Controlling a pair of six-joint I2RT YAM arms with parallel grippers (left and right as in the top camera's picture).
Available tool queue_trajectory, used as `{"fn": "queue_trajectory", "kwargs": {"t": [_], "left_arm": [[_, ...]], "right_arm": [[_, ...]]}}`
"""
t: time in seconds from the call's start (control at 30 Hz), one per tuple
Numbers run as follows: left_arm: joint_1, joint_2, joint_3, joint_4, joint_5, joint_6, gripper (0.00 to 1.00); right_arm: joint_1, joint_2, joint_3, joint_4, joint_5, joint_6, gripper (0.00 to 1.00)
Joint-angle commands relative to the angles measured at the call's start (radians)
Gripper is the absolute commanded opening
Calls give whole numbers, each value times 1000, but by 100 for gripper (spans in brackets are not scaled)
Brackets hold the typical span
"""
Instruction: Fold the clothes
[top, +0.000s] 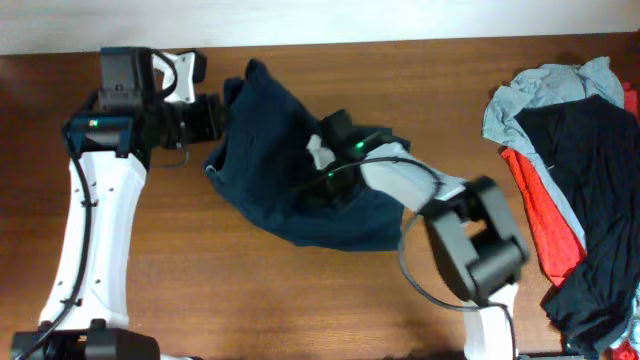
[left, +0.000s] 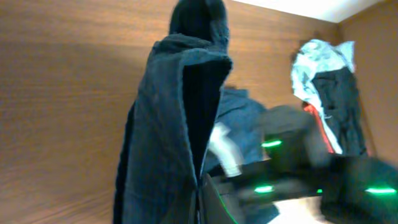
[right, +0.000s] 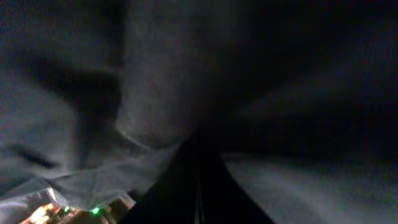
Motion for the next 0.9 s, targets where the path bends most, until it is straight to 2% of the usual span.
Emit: {"fn": "queue_trajectory", "kwargs": {"t": [0.0,0.07,0.2,0.5,0.7,0.87], "left_arm": [[-50,-19,39,0,23,-32,1],[-75,-19,40,-1,2,-34,1],[-116,-19,40,0,-59,-34,1],[-182,-19,39,-25,-203,-28,1],[-263,-18,37,-58,-211,-3,1],[-386,27,36,-64,-322,-5,1]], "right_arm": [[66,77,-7,89,-190,36,4],[90,95,-7,122,-241,31,4],[101,70,-7,109,-215,10,4],[27,-199,-7,-195,158,22,4],[-92,-365,-7,-375,317,29,4],[-264,-444,-7,-471,326,28,4]]}}
